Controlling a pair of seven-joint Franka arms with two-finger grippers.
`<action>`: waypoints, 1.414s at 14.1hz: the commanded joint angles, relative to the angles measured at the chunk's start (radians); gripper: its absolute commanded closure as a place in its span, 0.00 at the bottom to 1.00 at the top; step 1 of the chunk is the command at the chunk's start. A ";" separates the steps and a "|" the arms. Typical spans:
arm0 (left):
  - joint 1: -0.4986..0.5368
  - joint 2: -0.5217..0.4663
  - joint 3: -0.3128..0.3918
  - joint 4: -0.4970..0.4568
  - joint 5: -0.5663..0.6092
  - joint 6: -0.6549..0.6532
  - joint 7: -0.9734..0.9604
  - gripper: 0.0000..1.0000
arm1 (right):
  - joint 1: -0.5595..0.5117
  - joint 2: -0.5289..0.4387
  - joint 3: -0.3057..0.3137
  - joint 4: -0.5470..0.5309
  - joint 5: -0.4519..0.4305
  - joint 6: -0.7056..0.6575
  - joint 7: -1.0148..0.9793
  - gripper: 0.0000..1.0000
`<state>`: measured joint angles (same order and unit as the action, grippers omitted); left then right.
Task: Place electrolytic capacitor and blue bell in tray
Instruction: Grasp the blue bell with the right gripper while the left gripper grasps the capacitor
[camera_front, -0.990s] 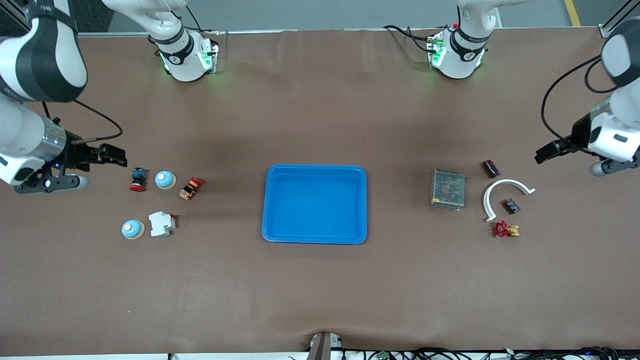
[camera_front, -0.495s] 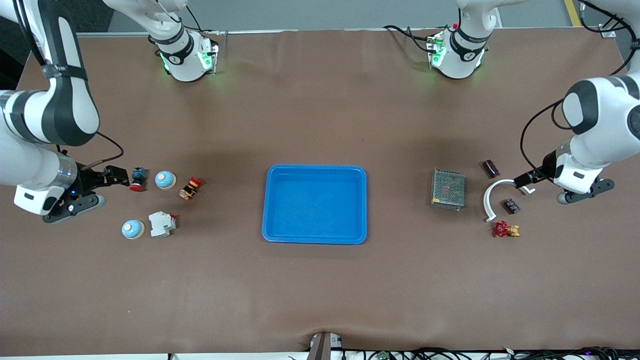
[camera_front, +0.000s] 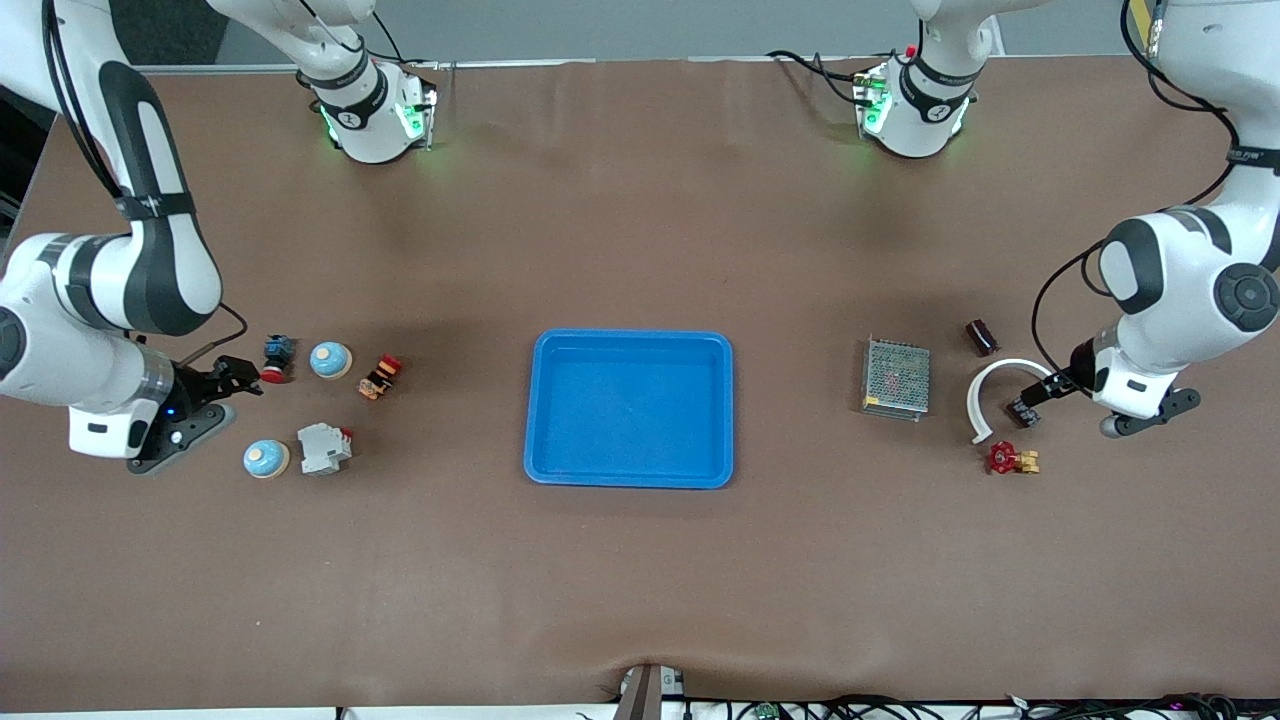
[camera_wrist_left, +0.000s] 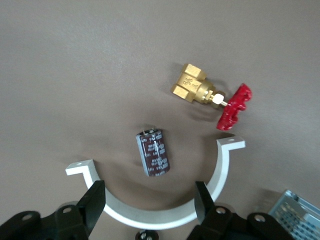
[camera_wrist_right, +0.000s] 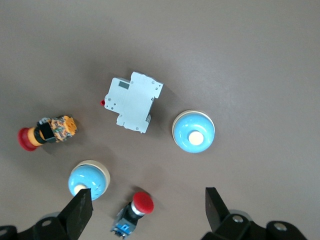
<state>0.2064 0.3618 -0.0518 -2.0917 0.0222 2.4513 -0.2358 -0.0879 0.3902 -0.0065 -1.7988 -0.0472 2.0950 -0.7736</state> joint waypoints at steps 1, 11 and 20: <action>0.010 0.026 -0.007 0.021 0.021 0.015 -0.008 0.29 | -0.022 0.045 0.013 -0.005 -0.026 0.072 -0.122 0.00; 0.002 0.149 -0.008 0.070 0.013 0.098 -0.034 0.39 | -0.076 0.153 0.013 -0.020 -0.026 0.267 -0.323 0.00; 0.021 0.169 -0.008 0.059 0.022 0.097 -0.023 0.97 | -0.072 0.228 0.014 0.006 -0.013 0.342 -0.309 0.00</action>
<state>0.2106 0.5226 -0.0548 -2.0371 0.0222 2.5472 -0.2529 -0.1484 0.5929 -0.0036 -1.8154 -0.0546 2.4209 -1.0876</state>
